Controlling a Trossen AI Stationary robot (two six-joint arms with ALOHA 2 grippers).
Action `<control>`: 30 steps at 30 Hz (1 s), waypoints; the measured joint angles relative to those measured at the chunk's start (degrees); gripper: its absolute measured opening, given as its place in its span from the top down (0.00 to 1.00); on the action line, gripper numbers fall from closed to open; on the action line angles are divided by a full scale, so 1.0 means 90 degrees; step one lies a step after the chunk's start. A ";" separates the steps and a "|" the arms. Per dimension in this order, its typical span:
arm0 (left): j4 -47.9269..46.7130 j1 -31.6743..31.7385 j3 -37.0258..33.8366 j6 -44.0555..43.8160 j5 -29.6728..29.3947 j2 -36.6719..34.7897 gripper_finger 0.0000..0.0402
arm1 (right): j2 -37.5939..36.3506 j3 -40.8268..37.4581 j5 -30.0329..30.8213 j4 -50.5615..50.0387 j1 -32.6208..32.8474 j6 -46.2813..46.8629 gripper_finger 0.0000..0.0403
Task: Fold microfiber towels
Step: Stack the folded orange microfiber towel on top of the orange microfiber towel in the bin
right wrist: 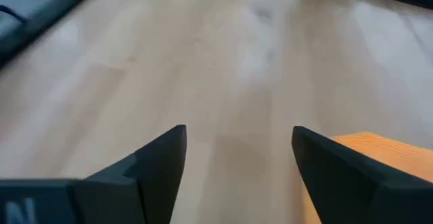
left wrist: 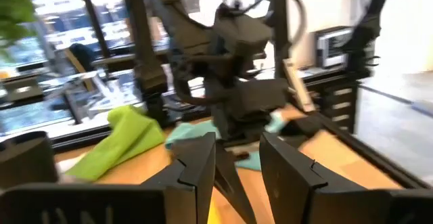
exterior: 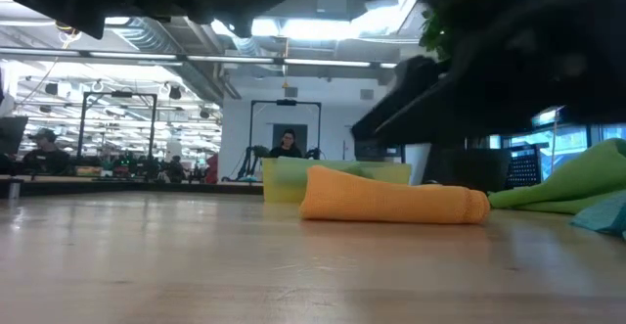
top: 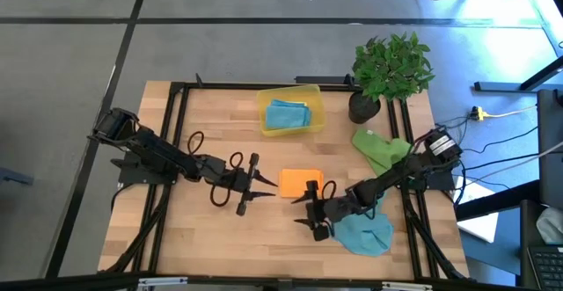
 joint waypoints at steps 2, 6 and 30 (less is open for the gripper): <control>-0.0085 0.0002 0.0000 0.0000 -0.0251 0.0000 0.73 | 0.0116 0.0117 0.0206 -0.0209 -0.0055 -0.0143 0.32; -0.0523 0.0084 0.0000 -0.0034 -0.0577 0.0000 0.73 | 0.0171 0.0371 0.0807 -0.1059 -0.0065 -0.0326 0.32; 0.0233 0.1204 0.0005 -0.0379 -0.0784 0.1171 0.73 | 0.0122 0.0775 0.1187 -0.2106 0.0120 0.0653 0.41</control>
